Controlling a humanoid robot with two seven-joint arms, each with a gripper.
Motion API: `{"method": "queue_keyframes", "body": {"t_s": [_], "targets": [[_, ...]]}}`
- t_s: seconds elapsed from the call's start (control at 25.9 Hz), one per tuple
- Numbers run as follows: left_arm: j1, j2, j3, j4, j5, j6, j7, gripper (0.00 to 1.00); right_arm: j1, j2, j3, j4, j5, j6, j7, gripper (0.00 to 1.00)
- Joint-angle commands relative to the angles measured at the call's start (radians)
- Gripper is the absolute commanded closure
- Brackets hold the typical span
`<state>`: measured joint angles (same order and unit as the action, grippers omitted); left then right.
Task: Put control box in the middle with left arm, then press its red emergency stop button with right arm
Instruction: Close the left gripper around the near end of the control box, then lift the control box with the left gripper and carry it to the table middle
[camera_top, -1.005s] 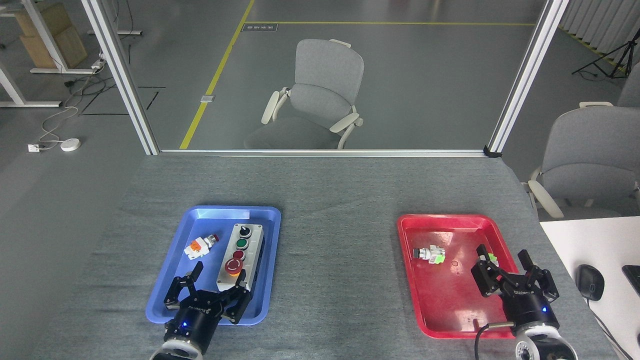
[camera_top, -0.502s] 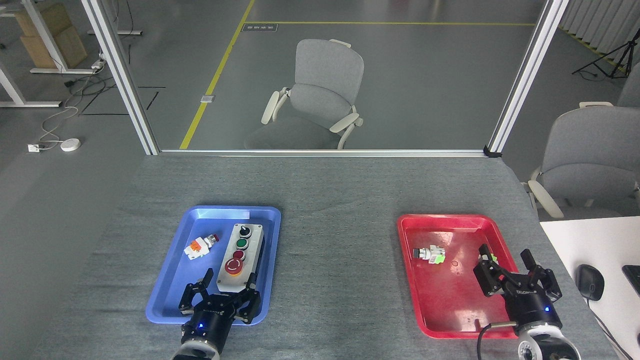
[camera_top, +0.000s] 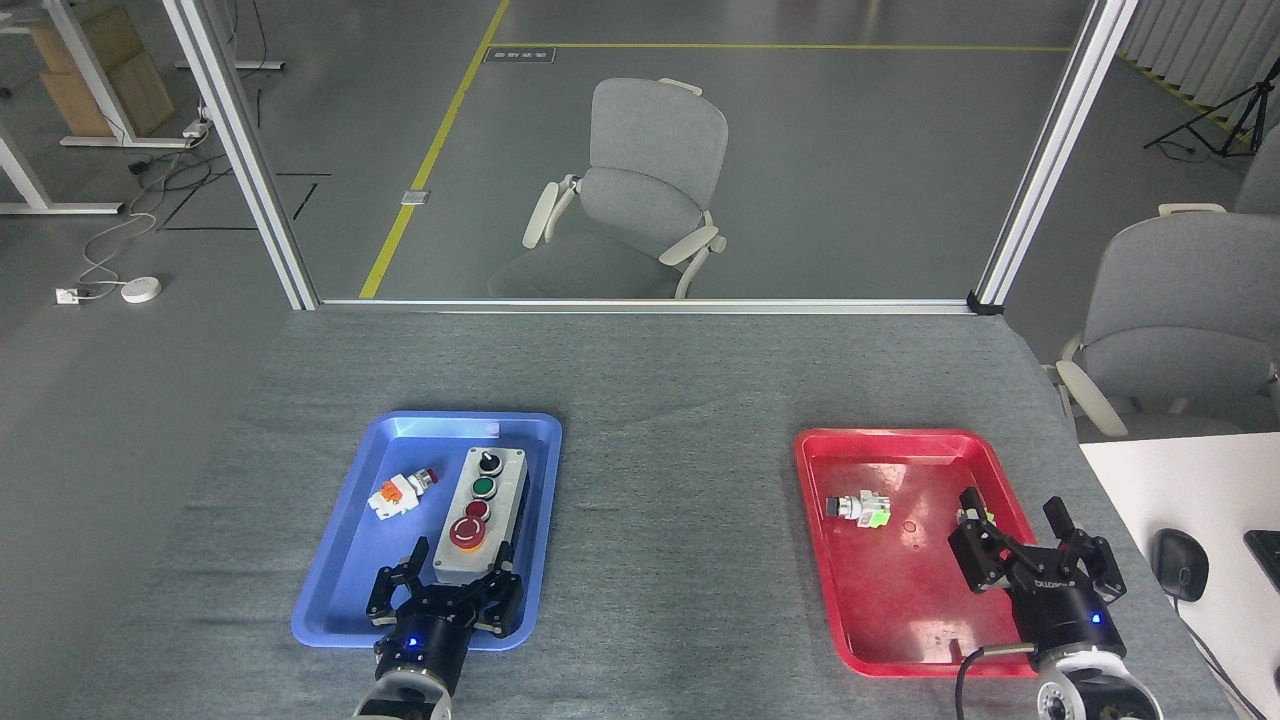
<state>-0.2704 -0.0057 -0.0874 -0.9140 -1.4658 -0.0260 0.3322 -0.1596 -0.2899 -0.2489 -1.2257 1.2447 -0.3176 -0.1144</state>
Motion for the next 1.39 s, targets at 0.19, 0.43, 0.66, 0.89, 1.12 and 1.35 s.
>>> {"method": "queue_keyframes", "body": {"t_s": [0.19, 0.43, 0.66, 0.89, 1.12, 1.35], "targets": [[-0.049, -0.003, 0.000, 0.104, 0.005, -0.002, 0.008, 0.01, 0.000, 0.001, -0.001, 0.000, -0.001, 0.002, 0.001, 0.00], [-0.058, -0.003, 0.002, 0.116, 0.022, 0.001, 0.011, 0.12, 0.000, 0.001, -0.001, 0.000, 0.001, 0.000, 0.001, 0.00], [-0.058, -0.002, 0.002, 0.123, 0.027, -0.008, 0.076, 0.47, 0.000, 0.000, -0.001, 0.000, 0.001, 0.000, -0.001, 0.00], [-0.038, 0.007, 0.000, 0.066, 0.025, -0.071, 0.114, 0.81, 0.000, 0.000, -0.001, 0.000, -0.001, -0.001, -0.001, 0.00], [0.023, 0.003, 0.000, -0.132, 0.018, -0.074, 0.025, 0.87, 0.000, 0.000, -0.001, 0.000, -0.001, -0.001, -0.001, 0.00], [0.034, -0.039, -0.118, -0.217, 0.007, -0.002, -0.101, 0.87, 0.000, 0.001, -0.001, 0.000, -0.001, -0.001, -0.001, 0.00]]}}
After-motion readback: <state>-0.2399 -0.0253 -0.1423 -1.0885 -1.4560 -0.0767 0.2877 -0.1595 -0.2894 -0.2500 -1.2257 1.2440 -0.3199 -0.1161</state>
